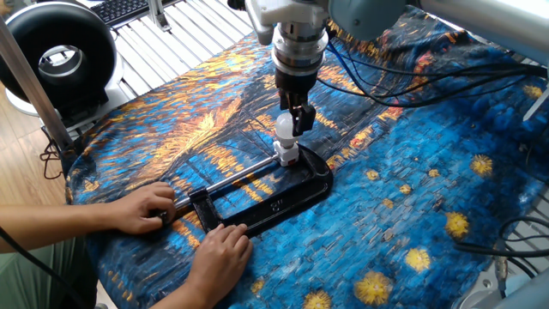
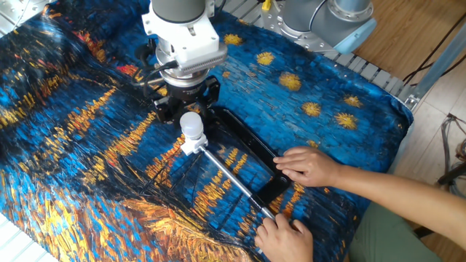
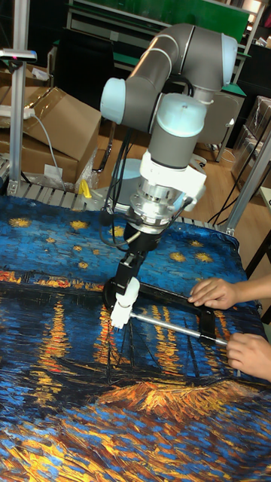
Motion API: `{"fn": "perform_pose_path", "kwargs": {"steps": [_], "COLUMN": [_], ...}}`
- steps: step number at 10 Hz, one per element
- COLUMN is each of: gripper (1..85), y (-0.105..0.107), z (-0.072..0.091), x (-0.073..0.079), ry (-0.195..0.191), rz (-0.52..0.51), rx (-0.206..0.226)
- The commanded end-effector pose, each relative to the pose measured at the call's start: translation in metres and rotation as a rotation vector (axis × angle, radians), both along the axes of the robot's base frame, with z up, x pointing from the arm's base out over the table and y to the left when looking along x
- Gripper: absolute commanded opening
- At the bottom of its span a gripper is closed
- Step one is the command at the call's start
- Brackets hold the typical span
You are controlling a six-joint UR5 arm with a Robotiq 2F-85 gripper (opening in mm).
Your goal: Install the light bulb by rotating it
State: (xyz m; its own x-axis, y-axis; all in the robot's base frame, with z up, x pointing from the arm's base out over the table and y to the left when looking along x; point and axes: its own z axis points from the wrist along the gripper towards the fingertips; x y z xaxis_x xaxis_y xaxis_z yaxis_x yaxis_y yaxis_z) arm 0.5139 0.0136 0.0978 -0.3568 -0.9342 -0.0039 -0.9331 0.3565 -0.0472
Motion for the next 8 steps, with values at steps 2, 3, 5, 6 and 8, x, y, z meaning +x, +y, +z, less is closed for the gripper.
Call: {"fn": "perform_pose_path", "kwargs": {"steps": [2, 3, 5, 6, 8], "gripper": [66.3, 66.3, 66.3, 66.3, 65.0], "y": [0.006, 0.007, 0.009, 0.009, 0.007], "z": [-0.009, -0.01, -0.015, -0.017, -0.02], "x": [0.001, 0.001, 0.003, 0.002, 0.003], "ry": [-0.006, -0.008, -0.013, -0.013, -0.016], "rz": [0.045, 0.05, 0.058, 0.058, 0.055], "rx": [0.041, 0.042, 0.048, 0.046, 0.037]}}
